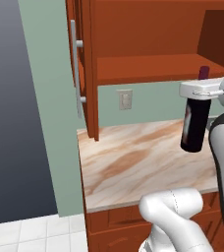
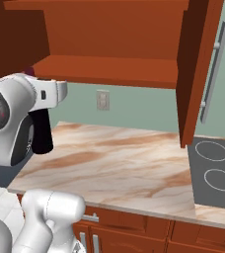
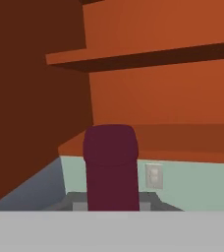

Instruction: Get the candle and the wine from the cabinet and move them to the dining counter.

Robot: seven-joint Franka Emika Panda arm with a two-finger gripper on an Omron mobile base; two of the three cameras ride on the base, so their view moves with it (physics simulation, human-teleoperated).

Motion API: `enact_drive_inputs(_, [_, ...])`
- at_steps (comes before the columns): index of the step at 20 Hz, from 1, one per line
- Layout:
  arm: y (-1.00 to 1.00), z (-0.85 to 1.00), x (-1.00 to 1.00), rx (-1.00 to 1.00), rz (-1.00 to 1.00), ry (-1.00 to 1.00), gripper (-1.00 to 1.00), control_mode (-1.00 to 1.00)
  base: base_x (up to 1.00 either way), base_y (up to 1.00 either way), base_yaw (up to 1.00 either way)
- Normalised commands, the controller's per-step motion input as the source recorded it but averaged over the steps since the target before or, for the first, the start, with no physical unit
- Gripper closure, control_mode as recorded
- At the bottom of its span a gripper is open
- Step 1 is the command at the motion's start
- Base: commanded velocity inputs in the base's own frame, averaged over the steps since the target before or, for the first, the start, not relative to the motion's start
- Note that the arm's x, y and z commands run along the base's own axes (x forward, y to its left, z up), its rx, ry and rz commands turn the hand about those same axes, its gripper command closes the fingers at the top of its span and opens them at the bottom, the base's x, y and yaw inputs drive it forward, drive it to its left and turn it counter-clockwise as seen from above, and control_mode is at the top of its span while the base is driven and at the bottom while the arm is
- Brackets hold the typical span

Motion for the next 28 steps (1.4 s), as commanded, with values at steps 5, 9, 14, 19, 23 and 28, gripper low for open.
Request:
enact_drive_inputs(5, [0.00,0.00,0.00,0.00,0.00,0.00,1.00,1.00,-0.71,-0.09,0.21])
enact_drive_inputs(9, [0.00,0.00,0.00,0.00,0.00,0.00,1.00,1.00,-0.84,-0.22,0.46])
enact_drive_inputs(14, [0.00,0.00,0.00,0.00,0.00,0.00,1.00,1.00,-0.40,-0.19,0.76])
enact_drive_inputs(19, [0.00,0.00,0.00,0.00,0.00,0.00,1.00,1.00,-0.27,-0.02,0.99])
enact_drive_inputs(23, [0.00,0.00,0.00,0.00,0.00,0.00,1.00,1.00,-0.28,0.00,1.00])
enact_drive_inputs(28, [0.00,0.00,0.00,0.00,0.00,0.00,1.00,1.00,-0.01,0.00,1.00])
